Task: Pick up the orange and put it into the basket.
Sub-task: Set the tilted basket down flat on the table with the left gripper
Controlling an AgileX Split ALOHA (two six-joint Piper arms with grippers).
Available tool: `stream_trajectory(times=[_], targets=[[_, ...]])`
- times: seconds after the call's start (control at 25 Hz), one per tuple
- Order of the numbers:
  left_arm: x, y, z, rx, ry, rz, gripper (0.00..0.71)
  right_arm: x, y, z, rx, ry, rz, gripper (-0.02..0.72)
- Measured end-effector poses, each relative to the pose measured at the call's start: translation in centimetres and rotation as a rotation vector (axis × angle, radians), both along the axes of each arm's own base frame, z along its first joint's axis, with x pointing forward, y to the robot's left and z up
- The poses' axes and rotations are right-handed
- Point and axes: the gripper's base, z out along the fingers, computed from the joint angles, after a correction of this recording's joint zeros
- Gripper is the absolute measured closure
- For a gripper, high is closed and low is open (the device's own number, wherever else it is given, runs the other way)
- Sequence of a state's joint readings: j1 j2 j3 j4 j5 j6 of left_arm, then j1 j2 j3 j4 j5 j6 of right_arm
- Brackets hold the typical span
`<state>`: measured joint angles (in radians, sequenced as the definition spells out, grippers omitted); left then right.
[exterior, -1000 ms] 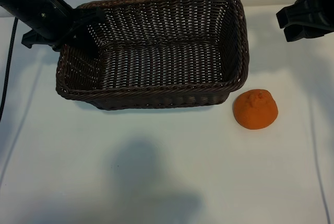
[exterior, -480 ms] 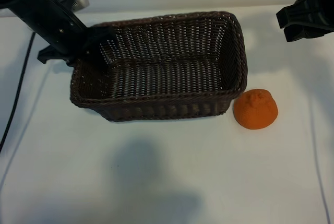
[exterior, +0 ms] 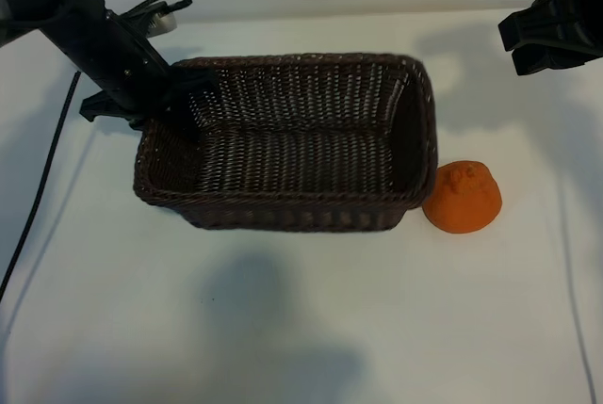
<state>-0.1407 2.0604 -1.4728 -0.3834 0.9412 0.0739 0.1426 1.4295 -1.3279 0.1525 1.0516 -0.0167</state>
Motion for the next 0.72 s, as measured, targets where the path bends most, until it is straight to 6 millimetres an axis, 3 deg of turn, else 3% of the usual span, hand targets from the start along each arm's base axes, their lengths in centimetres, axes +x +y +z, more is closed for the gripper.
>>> stream_trajectory(times=[0.52, 0.72], targets=[[0.3, 0.3, -0.2, 0.036, -0.033, -0.011, 0.550, 0.0, 0.0, 0.0, 0.001, 0.000, 0.000, 0.270], [0.6, 0.3, -1.5, 0.039, -0.021, -0.003, 0.550, 0.0, 0.0, 0.0, 0.001, 0.000, 0.000, 0.270]])
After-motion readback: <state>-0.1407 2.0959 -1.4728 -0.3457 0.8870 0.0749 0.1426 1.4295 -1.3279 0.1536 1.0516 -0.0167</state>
